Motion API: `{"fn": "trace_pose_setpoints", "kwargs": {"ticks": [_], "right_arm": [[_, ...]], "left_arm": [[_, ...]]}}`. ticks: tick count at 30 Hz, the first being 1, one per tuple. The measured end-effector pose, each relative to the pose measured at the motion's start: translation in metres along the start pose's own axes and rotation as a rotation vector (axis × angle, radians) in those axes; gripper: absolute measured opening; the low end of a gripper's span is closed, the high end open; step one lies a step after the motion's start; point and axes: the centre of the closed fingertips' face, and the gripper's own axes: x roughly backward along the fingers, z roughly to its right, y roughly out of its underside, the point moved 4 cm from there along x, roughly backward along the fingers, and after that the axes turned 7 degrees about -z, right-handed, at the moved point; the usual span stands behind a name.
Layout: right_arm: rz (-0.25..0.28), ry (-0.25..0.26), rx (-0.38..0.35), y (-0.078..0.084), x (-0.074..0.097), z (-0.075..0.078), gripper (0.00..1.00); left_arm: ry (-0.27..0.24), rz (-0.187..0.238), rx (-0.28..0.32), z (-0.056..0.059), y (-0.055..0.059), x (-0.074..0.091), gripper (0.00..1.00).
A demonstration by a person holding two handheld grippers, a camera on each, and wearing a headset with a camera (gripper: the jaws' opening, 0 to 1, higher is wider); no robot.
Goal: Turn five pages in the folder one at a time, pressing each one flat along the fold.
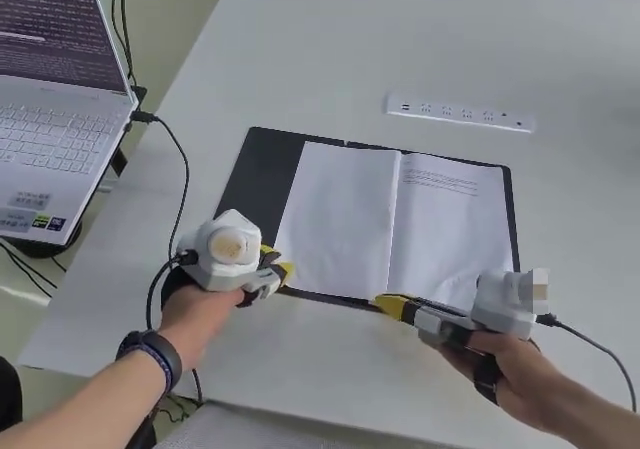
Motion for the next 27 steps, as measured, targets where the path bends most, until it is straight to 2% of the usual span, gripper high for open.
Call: {"fn": "trace_pose_setpoints", "kwargs": {"ticks": [9,12,15,20,27], "right_arm": [[0.026,0.094,0.044,0.001,0.03,0.008,0.25],[0.037,0.135,0.065,0.0,0.045,0.011,0.27],[0.054,0.159,0.083,-0.003,0.058,0.014,0.3],[0.077,0.208,0.128,-0.009,0.082,0.017,0.36],[0.083,0.301,0.177,-0.013,0.117,0.024,0.45]], "left_arm": [[0.016,0.015,-0.023,0.008,-0.004,0.014,0.24],[0.018,0.025,-0.029,0.01,-0.006,0.02,0.26],[0.018,0.01,-0.044,0.009,-0.005,0.023,0.26],[0.015,0.026,-0.052,0.01,-0.008,0.035,0.32],[0.004,0.038,-0.063,0.01,-0.009,0.052,0.4]]}}
